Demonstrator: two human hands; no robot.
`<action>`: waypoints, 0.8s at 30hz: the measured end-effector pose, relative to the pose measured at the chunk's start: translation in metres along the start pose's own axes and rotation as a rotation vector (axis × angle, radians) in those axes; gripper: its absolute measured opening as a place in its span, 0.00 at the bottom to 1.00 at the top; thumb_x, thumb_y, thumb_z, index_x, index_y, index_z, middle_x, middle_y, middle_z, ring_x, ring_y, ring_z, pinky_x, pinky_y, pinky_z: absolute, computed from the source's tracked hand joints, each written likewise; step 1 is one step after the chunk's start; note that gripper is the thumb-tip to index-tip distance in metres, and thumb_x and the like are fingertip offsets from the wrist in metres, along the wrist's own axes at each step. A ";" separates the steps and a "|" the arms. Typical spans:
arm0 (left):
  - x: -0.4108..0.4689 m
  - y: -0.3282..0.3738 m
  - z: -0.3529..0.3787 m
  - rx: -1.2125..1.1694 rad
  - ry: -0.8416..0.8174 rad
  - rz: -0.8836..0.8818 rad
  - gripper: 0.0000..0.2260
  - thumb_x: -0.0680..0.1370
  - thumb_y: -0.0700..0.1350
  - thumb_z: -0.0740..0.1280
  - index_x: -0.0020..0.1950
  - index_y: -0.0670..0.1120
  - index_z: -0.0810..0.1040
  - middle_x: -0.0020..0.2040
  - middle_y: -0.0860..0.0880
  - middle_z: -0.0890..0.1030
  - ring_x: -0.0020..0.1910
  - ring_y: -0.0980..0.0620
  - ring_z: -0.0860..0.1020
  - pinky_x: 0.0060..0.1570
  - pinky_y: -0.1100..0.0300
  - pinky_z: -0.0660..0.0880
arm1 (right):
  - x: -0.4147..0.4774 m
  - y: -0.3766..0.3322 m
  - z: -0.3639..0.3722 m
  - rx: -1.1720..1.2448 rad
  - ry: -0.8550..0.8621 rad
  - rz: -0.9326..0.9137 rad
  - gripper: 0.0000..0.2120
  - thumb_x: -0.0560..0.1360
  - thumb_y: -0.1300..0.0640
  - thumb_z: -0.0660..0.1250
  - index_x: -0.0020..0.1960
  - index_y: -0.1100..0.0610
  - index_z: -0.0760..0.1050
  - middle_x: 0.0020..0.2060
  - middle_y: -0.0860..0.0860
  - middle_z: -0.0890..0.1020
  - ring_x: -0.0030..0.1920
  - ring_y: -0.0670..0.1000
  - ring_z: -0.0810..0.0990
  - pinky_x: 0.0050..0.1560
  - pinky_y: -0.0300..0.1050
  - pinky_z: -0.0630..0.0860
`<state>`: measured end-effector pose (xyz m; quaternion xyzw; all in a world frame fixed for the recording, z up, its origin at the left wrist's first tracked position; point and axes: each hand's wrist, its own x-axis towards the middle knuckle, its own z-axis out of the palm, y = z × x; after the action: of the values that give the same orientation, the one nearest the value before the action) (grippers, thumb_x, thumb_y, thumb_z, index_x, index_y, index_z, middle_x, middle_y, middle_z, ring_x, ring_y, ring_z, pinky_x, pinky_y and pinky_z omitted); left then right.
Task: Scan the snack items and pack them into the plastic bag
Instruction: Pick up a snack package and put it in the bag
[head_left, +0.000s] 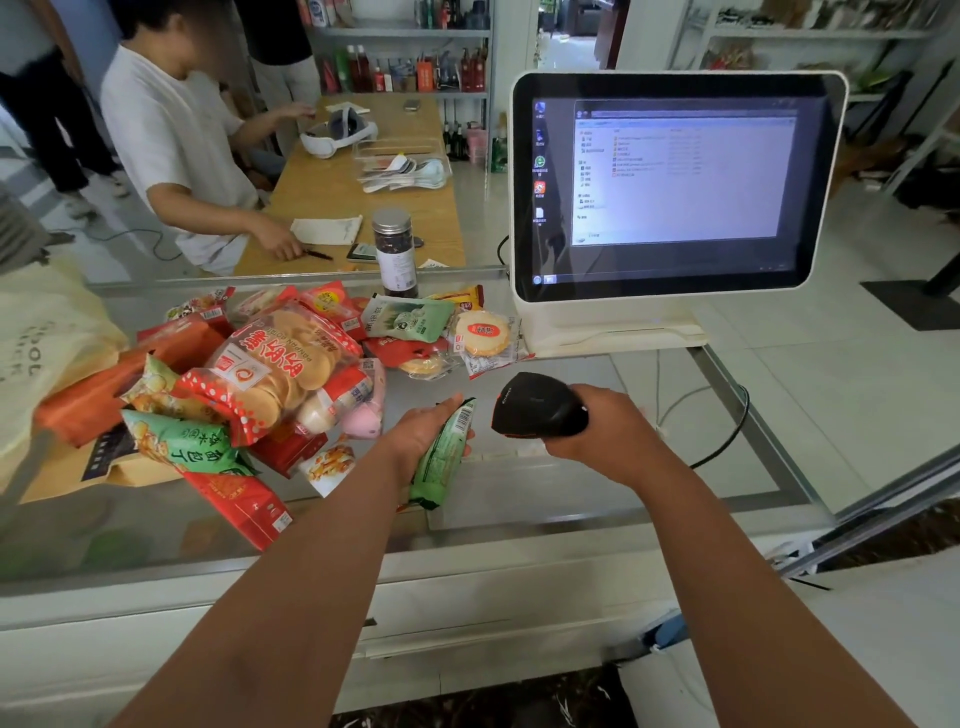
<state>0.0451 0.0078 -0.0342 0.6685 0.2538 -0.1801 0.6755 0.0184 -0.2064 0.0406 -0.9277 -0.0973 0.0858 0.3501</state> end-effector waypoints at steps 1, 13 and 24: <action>0.000 -0.001 0.000 -0.006 0.012 0.000 0.19 0.79 0.56 0.64 0.45 0.40 0.80 0.36 0.46 0.85 0.31 0.49 0.81 0.37 0.58 0.77 | 0.002 0.002 0.005 -0.006 0.000 0.005 0.14 0.68 0.59 0.74 0.52 0.54 0.75 0.45 0.49 0.77 0.46 0.49 0.77 0.44 0.39 0.72; -0.024 0.015 0.005 -0.114 0.088 0.083 0.19 0.79 0.56 0.65 0.40 0.41 0.79 0.31 0.46 0.83 0.27 0.49 0.80 0.32 0.61 0.77 | 0.024 0.016 0.079 -0.339 0.091 0.108 0.28 0.73 0.61 0.69 0.70 0.57 0.64 0.61 0.57 0.68 0.59 0.56 0.73 0.60 0.48 0.72; -0.098 0.081 -0.061 -0.168 0.094 0.359 0.37 0.67 0.73 0.66 0.63 0.45 0.75 0.57 0.46 0.82 0.51 0.48 0.82 0.54 0.51 0.78 | 0.034 -0.127 0.087 0.432 0.497 -0.268 0.17 0.72 0.69 0.56 0.52 0.59 0.80 0.47 0.54 0.81 0.51 0.58 0.78 0.52 0.50 0.74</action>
<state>0.0075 0.0628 0.0901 0.6520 0.1758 -0.0038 0.7375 0.0166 -0.0502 0.0578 -0.8039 -0.1094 -0.1706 0.5592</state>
